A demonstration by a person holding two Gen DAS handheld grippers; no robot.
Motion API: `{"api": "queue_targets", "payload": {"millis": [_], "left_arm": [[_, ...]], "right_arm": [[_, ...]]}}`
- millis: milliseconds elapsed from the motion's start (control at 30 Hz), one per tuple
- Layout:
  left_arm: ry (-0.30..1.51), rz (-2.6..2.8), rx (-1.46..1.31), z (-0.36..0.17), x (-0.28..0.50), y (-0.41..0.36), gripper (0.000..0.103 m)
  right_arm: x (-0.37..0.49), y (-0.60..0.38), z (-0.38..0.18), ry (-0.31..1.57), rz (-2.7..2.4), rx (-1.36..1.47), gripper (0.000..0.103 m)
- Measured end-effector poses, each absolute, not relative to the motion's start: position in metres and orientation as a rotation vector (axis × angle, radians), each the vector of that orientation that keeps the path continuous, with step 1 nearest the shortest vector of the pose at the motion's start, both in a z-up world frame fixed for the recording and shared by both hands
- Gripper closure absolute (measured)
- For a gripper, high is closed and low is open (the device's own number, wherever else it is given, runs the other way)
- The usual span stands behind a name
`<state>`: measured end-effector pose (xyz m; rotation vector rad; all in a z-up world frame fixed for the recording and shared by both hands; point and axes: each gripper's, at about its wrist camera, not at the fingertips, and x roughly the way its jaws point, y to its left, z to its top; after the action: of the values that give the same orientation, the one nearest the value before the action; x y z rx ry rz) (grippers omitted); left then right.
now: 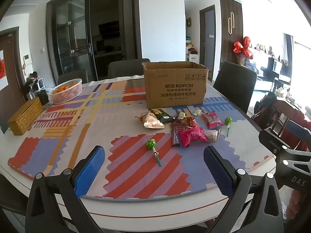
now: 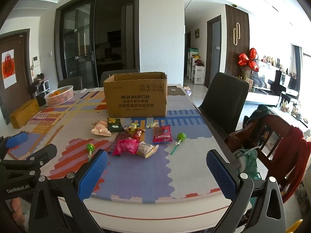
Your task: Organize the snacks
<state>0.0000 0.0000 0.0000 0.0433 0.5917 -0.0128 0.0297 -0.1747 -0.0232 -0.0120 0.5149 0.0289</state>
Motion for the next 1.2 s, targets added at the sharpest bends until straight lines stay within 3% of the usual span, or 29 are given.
{"api": "queue_targets", "payload": {"millis": [733,1200], "left_arm": [[0.595,-0.016,0.043,0.0,0.0,0.0,0.0],[0.638,0.025,0.035,-0.015,0.038,0.019,0.0]], "right_arm": [[0.032,-0.172,-0.025,0.528,0.035,-0.016,0.001],[0.068,-0.149,-0.039,0.553,0.14,-0.068,0.001]]}}
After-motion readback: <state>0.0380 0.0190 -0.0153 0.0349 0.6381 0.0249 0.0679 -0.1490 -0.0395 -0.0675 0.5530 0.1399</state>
